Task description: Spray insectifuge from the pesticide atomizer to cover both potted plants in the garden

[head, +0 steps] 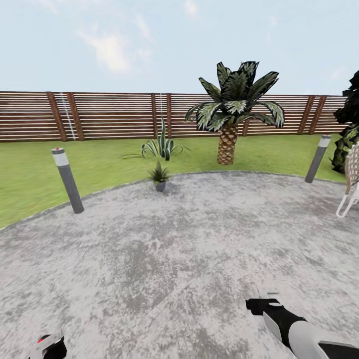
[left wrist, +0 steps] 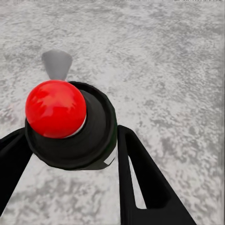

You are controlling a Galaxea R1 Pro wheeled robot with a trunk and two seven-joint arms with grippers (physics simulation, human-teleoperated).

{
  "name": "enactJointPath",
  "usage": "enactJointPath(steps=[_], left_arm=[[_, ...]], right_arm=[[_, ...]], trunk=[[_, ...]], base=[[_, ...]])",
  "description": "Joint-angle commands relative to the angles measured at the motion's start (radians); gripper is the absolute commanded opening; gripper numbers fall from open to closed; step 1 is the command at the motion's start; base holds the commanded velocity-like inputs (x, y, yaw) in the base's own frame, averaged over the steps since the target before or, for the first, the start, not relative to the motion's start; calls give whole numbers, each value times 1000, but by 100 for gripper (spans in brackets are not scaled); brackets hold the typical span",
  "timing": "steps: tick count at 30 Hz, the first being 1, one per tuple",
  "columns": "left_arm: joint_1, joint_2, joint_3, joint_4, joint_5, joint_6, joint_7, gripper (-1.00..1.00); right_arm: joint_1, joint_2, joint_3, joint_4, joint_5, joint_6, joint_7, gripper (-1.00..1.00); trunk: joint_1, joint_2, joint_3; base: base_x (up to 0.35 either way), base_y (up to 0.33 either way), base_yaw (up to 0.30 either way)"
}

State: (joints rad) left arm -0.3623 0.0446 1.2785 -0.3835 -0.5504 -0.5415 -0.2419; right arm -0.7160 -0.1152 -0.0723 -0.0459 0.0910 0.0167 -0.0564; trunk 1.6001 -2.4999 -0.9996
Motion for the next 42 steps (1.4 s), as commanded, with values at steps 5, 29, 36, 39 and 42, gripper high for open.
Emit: enactJointPath(steps=[5, 29, 36, 39, 42], left_arm=[[-1, 0, 8, 0, -3, -3, -8, -100], [-1, 1, 8, 0, -3, -3, -8, -100], [-1, 0, 8, 0, -3, -3, -8, -100], [-1, 0, 8, 0, -3, -3, -8, -100], [-1, 0, 8, 0, -3, -3, -8, -100]], right_arm=[[0, 0, -8, 0, 7, 2, -3, 100], [0, -1, -10, -3, 6, 2, 1, 100], [0, -1, -11, -3, 6, 2, 2, 100], [0, -1, -11, -3, 6, 2, 0, 100], [0, -1, -11, -3, 7, 2, 0, 100]], trunk=[[0, 0, -2], [0, 0, -4], [0, 0, -4], [0, 0, -4], [0, 0, -4]], base=[[338, 0, 92], [338, 1, 30], [338, 72, 0], [338, 101, 0], [338, 105, 0]])
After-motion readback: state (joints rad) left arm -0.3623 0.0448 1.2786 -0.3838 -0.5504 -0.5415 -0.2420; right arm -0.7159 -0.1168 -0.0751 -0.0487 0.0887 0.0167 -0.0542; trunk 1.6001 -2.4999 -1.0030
